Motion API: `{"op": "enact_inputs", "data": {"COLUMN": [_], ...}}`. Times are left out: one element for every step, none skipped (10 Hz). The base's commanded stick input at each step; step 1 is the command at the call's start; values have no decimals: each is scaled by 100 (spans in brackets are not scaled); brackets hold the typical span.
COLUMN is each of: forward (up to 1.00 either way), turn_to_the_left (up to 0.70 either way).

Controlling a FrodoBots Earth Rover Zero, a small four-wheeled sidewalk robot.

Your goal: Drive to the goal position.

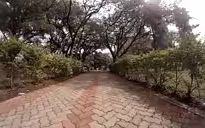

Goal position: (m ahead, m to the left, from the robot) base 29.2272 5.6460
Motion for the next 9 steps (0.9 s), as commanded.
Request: {"op": "enact_inputs", "data": {"forward": [70, 70, 70, 70, 70, 70, 70, 70, 70], "turn_to_the_left": [0, 0, 0, 0, 0, 0, 0, 0, 0]}}
